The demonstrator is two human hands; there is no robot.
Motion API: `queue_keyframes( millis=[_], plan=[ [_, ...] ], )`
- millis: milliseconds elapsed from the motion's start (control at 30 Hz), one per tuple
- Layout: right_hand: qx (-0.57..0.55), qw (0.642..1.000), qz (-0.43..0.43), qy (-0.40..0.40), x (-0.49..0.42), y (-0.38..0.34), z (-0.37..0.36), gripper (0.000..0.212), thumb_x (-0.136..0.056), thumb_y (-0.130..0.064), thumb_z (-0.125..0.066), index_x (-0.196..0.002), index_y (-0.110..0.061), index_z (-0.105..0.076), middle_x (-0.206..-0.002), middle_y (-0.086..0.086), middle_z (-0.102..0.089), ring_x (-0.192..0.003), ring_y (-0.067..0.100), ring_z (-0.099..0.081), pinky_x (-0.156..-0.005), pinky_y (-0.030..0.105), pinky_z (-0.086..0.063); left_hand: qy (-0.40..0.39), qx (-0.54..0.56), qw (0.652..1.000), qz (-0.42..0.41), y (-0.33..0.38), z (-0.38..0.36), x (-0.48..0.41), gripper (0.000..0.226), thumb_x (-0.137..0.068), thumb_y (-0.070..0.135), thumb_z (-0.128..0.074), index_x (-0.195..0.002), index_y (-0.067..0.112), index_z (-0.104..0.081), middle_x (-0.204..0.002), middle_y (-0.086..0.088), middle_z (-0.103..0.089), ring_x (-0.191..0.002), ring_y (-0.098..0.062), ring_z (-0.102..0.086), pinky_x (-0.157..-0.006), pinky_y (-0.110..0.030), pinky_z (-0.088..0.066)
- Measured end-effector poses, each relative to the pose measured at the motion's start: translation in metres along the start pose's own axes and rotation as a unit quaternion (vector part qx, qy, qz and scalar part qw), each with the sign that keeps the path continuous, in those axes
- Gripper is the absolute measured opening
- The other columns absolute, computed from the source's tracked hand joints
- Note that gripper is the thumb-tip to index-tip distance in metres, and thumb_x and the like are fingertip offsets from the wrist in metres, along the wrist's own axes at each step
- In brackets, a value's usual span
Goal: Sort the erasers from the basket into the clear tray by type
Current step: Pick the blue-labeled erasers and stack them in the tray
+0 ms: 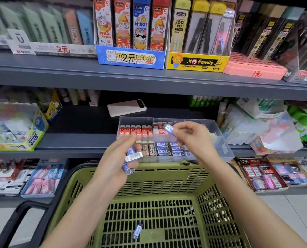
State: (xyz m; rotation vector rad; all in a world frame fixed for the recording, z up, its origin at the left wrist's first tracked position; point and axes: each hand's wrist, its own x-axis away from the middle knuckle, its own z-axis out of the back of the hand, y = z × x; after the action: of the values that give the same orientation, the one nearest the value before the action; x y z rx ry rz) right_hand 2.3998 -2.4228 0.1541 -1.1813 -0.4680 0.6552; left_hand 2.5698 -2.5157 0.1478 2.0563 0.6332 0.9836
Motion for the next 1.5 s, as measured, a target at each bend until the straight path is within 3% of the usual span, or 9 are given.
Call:
queue_keyframes(
  millis=[167,400,500,600,700,867,1067,1267,1500],
  plan=[
    [0.228,0.97,0.032,-0.073,-0.023,0.023,-0.01,0.012,-0.081,-0.009,-0.07,-0.069,-0.01,-0.066,-0.056,-0.006,-0.058,-0.048,0.004,-0.051,-0.057,0.023,-0.046,0.005,0.022,1.0,0.009,0.001,0.007,-0.003,0.018,-0.093,0.021,-0.057,-0.087,0.006,-0.063,-0.054,-0.003,-0.058,-0.052,-0.014,-0.065,-0.028,-0.014,-0.027],
    [0.373,0.918,0.068,-0.119,-0.028,0.033,-0.017,0.016,-0.088,-0.025,-0.062,-0.087,-0.015,-0.075,-0.07,-0.007,-0.064,-0.073,0.01,-0.057,-0.077,0.024,-0.045,0.01,0.021,1.0,0.018,0.001,0.005,-0.003,0.019,-0.094,0.019,-0.055,-0.083,0.005,-0.062,-0.053,-0.003,-0.058,-0.052,-0.014,-0.065,-0.028,-0.015,-0.026],
    [0.403,0.903,0.08,-0.123,-0.023,0.026,-0.016,0.017,-0.09,-0.027,-0.058,-0.096,-0.02,-0.073,-0.062,-0.016,-0.053,-0.074,0.01,-0.056,-0.071,0.025,-0.046,0.012,0.018,1.0,0.014,0.001,0.002,-0.001,0.018,-0.094,0.015,-0.053,-0.082,0.004,-0.062,-0.053,-0.003,-0.058,-0.05,-0.013,-0.064,-0.029,-0.014,-0.026],
    [0.308,0.941,0.123,-0.074,-0.004,0.011,-0.02,0.016,-0.09,-0.032,-0.058,-0.101,-0.026,-0.069,-0.057,-0.011,-0.05,-0.063,0.007,-0.047,-0.064,0.026,-0.043,0.014,0.023,1.0,0.004,0.002,-0.002,0.0,0.017,-0.094,0.012,-0.052,-0.083,0.004,-0.061,-0.056,-0.005,-0.058,-0.048,-0.013,-0.061,-0.03,-0.015,-0.026],
    [0.047,0.97,0.149,-0.186,0.028,-0.01,-0.025,0.018,-0.087,-0.025,-0.065,-0.095,-0.041,-0.067,-0.07,-0.014,-0.059,-0.067,0.004,-0.047,-0.067,0.023,-0.041,0.008,0.025,1.0,0.002,0.002,-0.004,0.0,0.019,-0.095,0.012,-0.05,-0.082,0.004,-0.062,-0.062,-0.008,-0.058,-0.044,-0.013,-0.057,-0.03,-0.015,-0.028],
    [0.14,0.954,0.195,-0.178,0.053,-0.018,-0.033,0.017,-0.079,-0.024,-0.073,-0.095,-0.026,-0.071,-0.075,-0.015,-0.045,-0.068,-0.001,-0.044,-0.067,0.015,-0.036,-0.021,0.001,1.0,0.008,0.0,-0.007,0.004,0.017,-0.092,0.013,-0.052,-0.082,0.005,-0.062,-0.069,-0.008,-0.064,-0.051,-0.017,-0.061,-0.037,-0.021,-0.041],
    [-0.092,0.983,0.081,-0.136,0.038,-0.004,-0.008,0.013,-0.088,-0.016,-0.062,-0.081,-0.024,-0.069,-0.076,-0.007,-0.068,-0.065,0.007,-0.06,-0.064,0.017,-0.049,-0.027,0.051,0.997,0.057,0.004,-0.008,0.008,0.022,-0.092,0.004,-0.04,-0.093,-0.005,-0.06,-0.067,-0.017,-0.062,-0.044,-0.022,-0.057,-0.028,-0.016,-0.029],
    [0.072,0.997,0.024,-0.009,-0.007,0.031,0.008,0.006,-0.088,-0.013,-0.062,-0.086,-0.016,-0.058,-0.064,0.005,-0.06,-0.055,0.017,-0.057,-0.063,0.039,-0.054,-0.038,0.069,0.995,0.068,0.005,0.002,0.004,0.024,-0.095,-0.001,-0.035,-0.105,-0.006,-0.056,-0.067,-0.021,-0.068,-0.048,-0.024,-0.06,-0.031,-0.018,-0.034],
    [0.268,0.96,0.078,-0.009,-0.024,0.036,-0.01,0.014,-0.083,-0.016,-0.067,-0.073,-0.016,-0.059,-0.063,0.001,-0.057,-0.062,0.016,-0.053,-0.058,0.024,-0.036,-0.059,0.009,0.996,0.069,0.004,0.012,0.002,0.035,-0.084,0.012,-0.06,-0.114,-0.005,-0.051,-0.09,-0.017,-0.073,-0.05,-0.014,-0.061,-0.028,-0.015,-0.03]
  ],
)
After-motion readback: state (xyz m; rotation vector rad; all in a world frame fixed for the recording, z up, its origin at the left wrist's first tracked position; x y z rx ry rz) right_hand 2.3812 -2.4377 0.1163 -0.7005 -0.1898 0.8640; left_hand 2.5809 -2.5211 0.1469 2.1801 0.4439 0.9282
